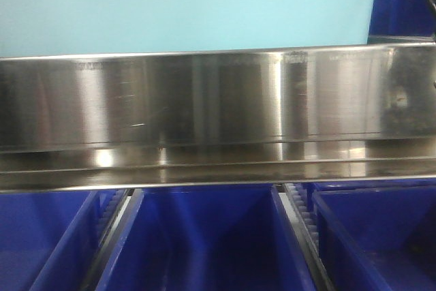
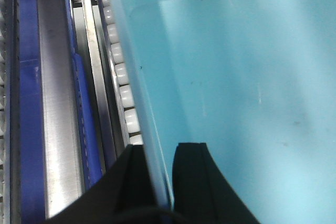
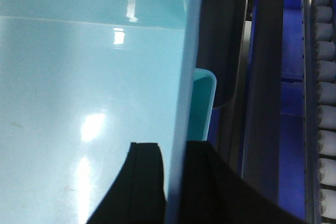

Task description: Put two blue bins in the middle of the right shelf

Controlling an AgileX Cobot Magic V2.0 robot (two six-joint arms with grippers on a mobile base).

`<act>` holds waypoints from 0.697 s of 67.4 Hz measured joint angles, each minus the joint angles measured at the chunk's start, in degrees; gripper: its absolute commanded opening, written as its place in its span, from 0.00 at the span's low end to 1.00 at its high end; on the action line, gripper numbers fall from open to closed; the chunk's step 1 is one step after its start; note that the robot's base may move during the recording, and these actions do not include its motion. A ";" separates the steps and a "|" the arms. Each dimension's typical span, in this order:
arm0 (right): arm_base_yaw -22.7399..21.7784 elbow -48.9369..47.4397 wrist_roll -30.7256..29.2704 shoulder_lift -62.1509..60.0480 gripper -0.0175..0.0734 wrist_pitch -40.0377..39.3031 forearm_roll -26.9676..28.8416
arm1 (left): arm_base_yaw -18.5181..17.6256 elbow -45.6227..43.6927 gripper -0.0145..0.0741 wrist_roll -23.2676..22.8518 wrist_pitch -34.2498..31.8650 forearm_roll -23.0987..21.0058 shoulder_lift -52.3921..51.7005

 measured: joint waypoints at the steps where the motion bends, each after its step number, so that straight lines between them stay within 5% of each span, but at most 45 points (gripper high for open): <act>1: 0.00 0.22 0.00 0.02 0.03 0.00 0.00 | 0.00 0.00 0.04 0.00 0.00 0.00 0.00; 25: 0.00 5.72 0.10 -0.67 0.03 -2.24 -0.73 | 0.00 2.99 0.08 0.46 -1.63 -0.11 0.00; 38: 0.10 5.87 0.10 -1.28 0.04 -2.24 -2.69 | 0.00 4.18 0.41 0.84 -1.63 -0.86 0.00; 47: 0.10 5.87 0.10 -2.26 0.26 -1.01 -4.20 | 0.00 4.18 0.69 1.20 -1.27 -1.10 -0.10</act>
